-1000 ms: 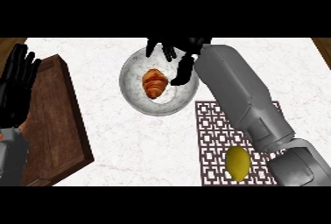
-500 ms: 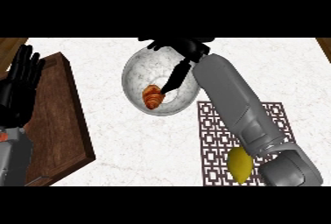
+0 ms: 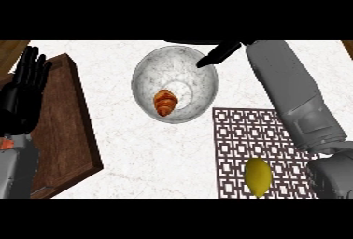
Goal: Pick the croissant from the placemat and place it in the bowl
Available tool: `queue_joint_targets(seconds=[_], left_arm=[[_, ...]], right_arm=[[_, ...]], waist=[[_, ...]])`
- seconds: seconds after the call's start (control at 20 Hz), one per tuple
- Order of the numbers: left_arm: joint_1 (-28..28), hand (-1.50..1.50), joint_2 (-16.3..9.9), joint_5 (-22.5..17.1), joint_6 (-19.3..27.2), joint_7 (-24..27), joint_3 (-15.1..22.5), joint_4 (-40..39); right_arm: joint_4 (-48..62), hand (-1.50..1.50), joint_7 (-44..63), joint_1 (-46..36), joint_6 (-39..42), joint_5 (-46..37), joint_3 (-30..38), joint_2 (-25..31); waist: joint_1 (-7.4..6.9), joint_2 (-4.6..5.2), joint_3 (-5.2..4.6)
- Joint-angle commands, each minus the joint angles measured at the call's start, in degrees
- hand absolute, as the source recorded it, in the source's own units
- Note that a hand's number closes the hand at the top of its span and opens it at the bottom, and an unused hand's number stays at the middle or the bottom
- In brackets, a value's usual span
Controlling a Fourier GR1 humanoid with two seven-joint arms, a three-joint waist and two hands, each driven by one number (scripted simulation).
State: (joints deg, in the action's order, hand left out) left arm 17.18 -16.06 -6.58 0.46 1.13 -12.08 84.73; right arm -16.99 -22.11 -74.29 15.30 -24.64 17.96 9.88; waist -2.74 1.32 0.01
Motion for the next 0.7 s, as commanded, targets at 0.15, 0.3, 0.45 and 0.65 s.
queue_joint_targets(seconds=[0.15, 0.3, 0.45, 0.65], left_arm=[[1.29, 0.00, 1.68, 0.71, 0.66, 0.23, 1.56, -0.33], [1.01, 0.00, -0.05, 0.21, -0.91, 0.57, 0.89, 0.33], [0.37, 0.00, 1.05, -0.54, -0.81, -0.03, 1.19, 1.24], [2.44, 0.00, 0.76, -0.32, -0.89, -2.17, 2.24, 2.31]], right_arm=[[4.67, -1.50, -2.70, 0.90, 5.71, 4.02, 5.42, 10.06], [5.81, -1.50, -3.15, 0.88, 8.04, 5.47, 7.43, 14.64], [6.42, -1.50, -6.94, 4.43, 10.89, 5.02, 7.26, 18.04], [7.30, -1.50, -9.29, 5.61, 14.59, 4.72, 7.08, 20.07]], waist=[[-0.90, 0.66, 0.07], [-2.54, 1.41, 0.14], [-2.87, 1.59, 0.22], [-3.73, 1.91, 0.33]])
